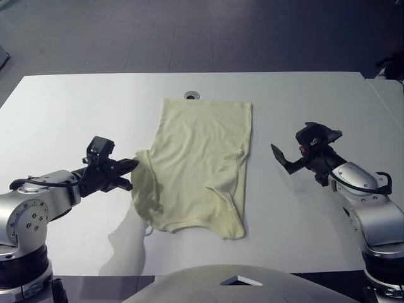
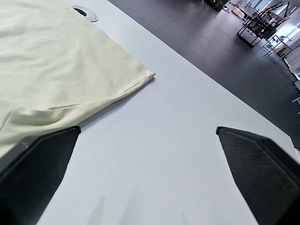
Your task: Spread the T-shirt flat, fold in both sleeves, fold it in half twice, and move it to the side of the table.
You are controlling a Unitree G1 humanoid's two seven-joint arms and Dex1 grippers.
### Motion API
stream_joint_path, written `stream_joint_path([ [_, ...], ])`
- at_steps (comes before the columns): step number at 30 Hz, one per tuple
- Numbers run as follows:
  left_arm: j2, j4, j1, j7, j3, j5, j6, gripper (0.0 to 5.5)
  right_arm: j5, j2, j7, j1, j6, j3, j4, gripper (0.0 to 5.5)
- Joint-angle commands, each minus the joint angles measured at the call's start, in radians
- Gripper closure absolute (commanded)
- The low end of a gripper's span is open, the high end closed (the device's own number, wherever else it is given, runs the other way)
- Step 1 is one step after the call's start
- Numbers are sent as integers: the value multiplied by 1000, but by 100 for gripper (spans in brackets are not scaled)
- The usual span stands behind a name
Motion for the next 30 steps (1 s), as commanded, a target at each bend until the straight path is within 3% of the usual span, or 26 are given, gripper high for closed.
stream_joint_path([
  [1,-46,-54,-48,27,-38,-33,58,546,-11,12,-1,-1,4,6,-3,10],
  [17,-323,-77,-67,213,-254,41,51,546,-26,15,37,-79,-26,56,62,10],
  [18,-345,-81,-68,223,-253,38,57,527,-25,16,42,-88,-30,63,70,10],
  [22,-432,-93,-101,243,-202,12,84,463,-22,10,67,-98,-48,84,76,10],
  [26,-520,-100,-194,224,-50,-84,133,407,-23,-34,136,-94,-113,110,62,10],
  [28,-475,-106,-252,177,38,-165,134,367,-36,-81,190,-93,-178,115,61,10],
  [30,-292,-136,-237,81,49,-156,62,338,-45,-148,258,-69,-263,98,60,10],
])
